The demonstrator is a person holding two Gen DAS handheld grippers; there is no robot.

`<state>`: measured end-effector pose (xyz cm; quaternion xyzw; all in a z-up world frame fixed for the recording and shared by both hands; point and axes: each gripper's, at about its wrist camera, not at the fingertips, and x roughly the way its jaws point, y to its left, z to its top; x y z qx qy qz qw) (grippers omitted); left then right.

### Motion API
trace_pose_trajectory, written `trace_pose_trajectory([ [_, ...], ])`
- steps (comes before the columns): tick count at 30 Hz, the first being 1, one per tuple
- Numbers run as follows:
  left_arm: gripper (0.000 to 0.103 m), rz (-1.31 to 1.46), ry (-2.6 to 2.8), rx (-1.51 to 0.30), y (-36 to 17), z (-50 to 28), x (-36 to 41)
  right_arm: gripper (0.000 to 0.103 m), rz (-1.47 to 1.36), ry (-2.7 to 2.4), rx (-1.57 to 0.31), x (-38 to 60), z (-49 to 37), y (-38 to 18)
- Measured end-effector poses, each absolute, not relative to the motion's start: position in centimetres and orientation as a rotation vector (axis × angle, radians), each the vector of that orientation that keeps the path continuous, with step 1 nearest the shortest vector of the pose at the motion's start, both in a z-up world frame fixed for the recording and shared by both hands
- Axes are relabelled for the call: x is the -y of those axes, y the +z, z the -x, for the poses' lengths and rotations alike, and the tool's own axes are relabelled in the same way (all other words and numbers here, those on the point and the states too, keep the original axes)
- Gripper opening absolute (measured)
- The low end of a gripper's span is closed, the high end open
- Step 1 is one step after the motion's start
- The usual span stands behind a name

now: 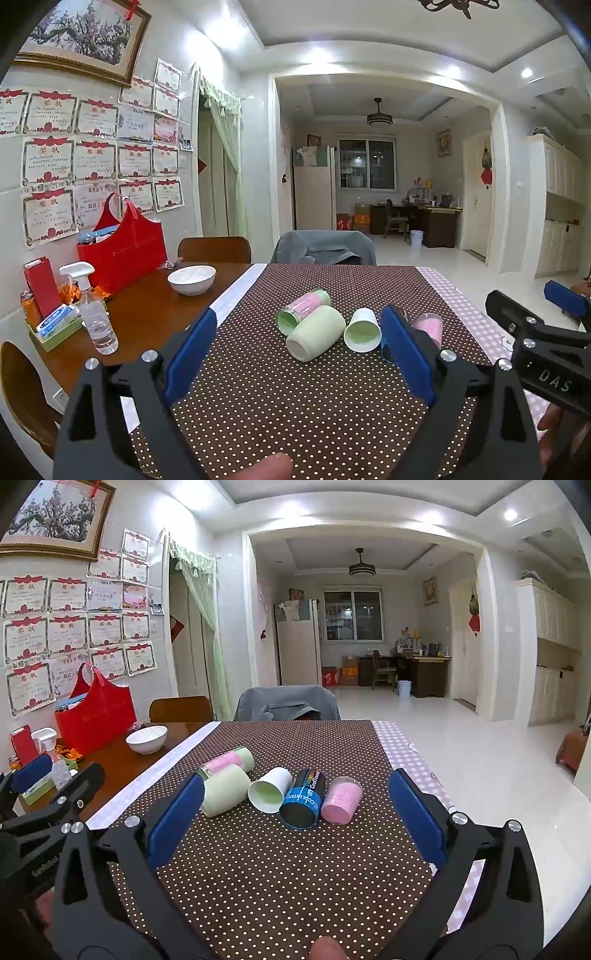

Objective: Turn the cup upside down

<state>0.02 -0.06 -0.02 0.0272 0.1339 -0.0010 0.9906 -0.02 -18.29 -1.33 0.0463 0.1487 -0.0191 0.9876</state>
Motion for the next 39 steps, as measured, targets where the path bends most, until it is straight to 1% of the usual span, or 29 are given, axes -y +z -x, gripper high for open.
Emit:
trace_pose_trajectory([
  [7, 0.089, -0.042, -0.007, -0.255, 0.0, 0.2, 0.1, 0.097, -0.09, -0.053, -0.294, 18.4, -0.4, -1.2],
  [10, 0.089, -0.051, 0.015, -0.246, 0.3, 0.9, -0.2, 0.097, -0.071, -0.05, -0.271, 16.7, 0.4, -1.0],
  [14, 0.089, -0.09, 0.038, -0.225, 0.3, 1.0, 0.1, 0.097, -0.073, -0.053, -0.262, 16.8, 0.3, -0.9],
  [20, 0.089, -0.051, 0.034, -0.139, 0.8, 1.6, -0.5, 0.097, -0.083, -0.064, -0.253, 18.0, 0.4, -1.1],
  [21, 0.092, -0.038, 0.03, -0.128, 0.9, 1.7, -0.7, 0.097, -0.083, -0.063, -0.25, 18.0, 0.4, -1.1],
  [22, 0.099, -0.015, 0.019, -0.116, 1.0, 1.9, -1.0, 0.097, -0.081, -0.064, -0.245, 18.0, 0.4, -1.1],
  [23, 0.099, -0.002, 0.014, -0.111, 1.1, 2.0, -1.2, 0.097, -0.079, -0.065, -0.24, 17.9, 0.4, -1.1],
  [39, 0.099, -0.002, 0.029, -0.188, 1.2, 1.0, -2.1, 0.097, -0.083, -0.069, -0.207, 17.7, 0.1, -0.2],
])
